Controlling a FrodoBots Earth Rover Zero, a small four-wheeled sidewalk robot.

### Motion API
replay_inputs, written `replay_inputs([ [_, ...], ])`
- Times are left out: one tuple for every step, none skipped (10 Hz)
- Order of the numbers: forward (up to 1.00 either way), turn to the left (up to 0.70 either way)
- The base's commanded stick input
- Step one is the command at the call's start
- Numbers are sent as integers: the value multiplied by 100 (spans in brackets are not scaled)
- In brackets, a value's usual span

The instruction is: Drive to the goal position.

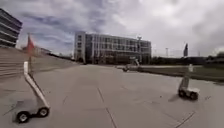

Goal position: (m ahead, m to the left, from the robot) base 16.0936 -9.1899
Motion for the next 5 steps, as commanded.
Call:
replay_inputs([
  [70,0],
  [70,0],
  [70,0],
  [70,8],
  [70,35],
])
